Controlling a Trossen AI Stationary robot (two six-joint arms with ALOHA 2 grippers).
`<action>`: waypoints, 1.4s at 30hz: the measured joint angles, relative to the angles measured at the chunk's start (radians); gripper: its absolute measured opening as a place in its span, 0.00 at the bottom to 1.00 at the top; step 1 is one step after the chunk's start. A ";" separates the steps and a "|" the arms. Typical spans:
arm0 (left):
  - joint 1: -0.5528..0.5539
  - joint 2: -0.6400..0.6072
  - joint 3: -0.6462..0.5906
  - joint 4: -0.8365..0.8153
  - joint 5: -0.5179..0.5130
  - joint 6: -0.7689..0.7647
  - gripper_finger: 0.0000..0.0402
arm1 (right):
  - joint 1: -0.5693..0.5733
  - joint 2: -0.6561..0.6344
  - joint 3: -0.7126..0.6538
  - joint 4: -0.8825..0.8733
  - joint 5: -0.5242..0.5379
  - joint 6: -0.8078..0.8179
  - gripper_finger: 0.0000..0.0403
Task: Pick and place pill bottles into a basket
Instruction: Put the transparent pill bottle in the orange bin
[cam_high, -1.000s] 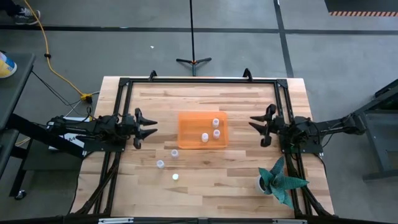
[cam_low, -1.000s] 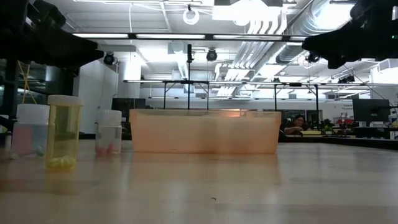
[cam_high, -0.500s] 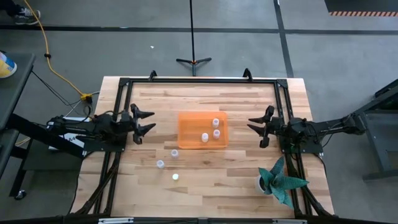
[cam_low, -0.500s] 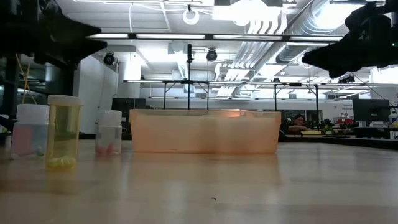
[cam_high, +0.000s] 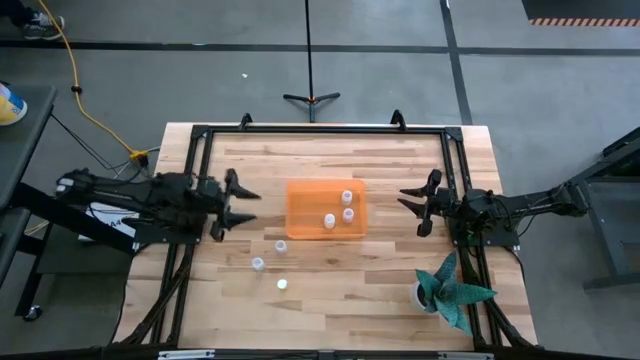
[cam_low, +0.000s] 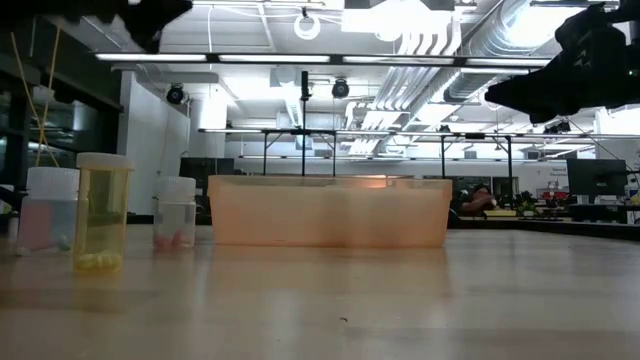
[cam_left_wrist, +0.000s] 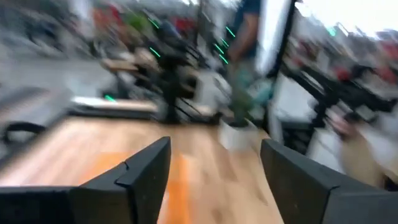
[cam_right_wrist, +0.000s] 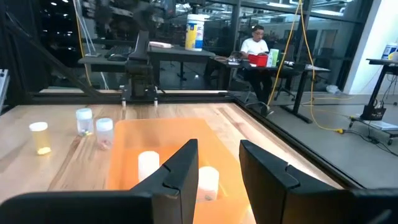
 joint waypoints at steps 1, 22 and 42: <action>-0.016 0.054 0.055 -0.046 0.020 0.001 0.68 | 0.000 0.000 0.000 0.000 -0.002 -0.001 0.27; -0.324 0.961 0.821 -1.243 -0.107 -0.611 0.57 | 0.000 0.000 0.000 -0.049 -0.003 -0.017 0.27; -0.363 1.073 0.824 -1.213 -0.096 -0.591 0.57 | 0.000 0.000 0.000 -0.061 0.033 -0.029 0.27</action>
